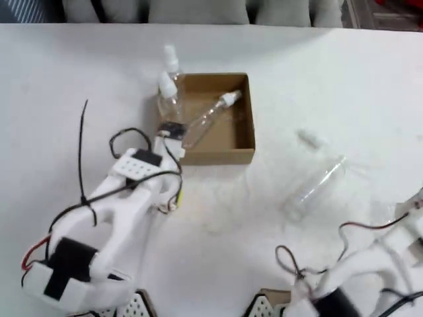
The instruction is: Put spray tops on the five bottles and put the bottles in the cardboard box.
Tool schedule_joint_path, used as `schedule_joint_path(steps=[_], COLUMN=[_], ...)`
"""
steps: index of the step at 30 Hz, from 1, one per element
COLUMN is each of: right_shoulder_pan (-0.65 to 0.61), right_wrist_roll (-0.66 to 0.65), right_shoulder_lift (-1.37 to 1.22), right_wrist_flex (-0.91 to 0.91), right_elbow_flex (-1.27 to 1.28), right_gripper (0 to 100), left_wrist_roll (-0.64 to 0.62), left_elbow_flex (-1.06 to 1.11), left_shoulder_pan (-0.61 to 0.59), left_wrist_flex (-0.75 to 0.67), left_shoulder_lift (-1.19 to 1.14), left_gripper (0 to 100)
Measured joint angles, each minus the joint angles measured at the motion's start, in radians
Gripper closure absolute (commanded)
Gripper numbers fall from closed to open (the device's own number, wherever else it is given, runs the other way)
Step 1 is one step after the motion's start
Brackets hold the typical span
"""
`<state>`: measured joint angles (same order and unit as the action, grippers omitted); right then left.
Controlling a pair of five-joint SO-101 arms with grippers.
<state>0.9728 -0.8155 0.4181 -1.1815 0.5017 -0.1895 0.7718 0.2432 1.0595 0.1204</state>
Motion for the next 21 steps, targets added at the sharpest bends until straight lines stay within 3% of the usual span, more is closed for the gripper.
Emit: schedule_joint_path(steps=[4, 13, 21], right_shoulder_pan=[0.064, 0.118, 0.083], right_wrist_roll=[0.000, 0.000, 0.000], right_shoulder_lift=[-0.190, -0.506, -0.532], right_wrist_flex=[-0.020, -0.163, -0.236], right_elbow_flex=[-0.181, -0.466, -0.488], right_gripper=[98.1, 98.2, 98.2], left_wrist_roll=[0.002, 0.060, 0.060], left_elbow_flex=[0.006, 0.006, 0.061], left_shoulder_pan=[-0.087, -0.436, -0.512], left_wrist_flex=[0.025, 0.020, -0.061], left_shoulder_lift=[0.083, 0.195, 0.195], left_gripper=[98, 98, 98])
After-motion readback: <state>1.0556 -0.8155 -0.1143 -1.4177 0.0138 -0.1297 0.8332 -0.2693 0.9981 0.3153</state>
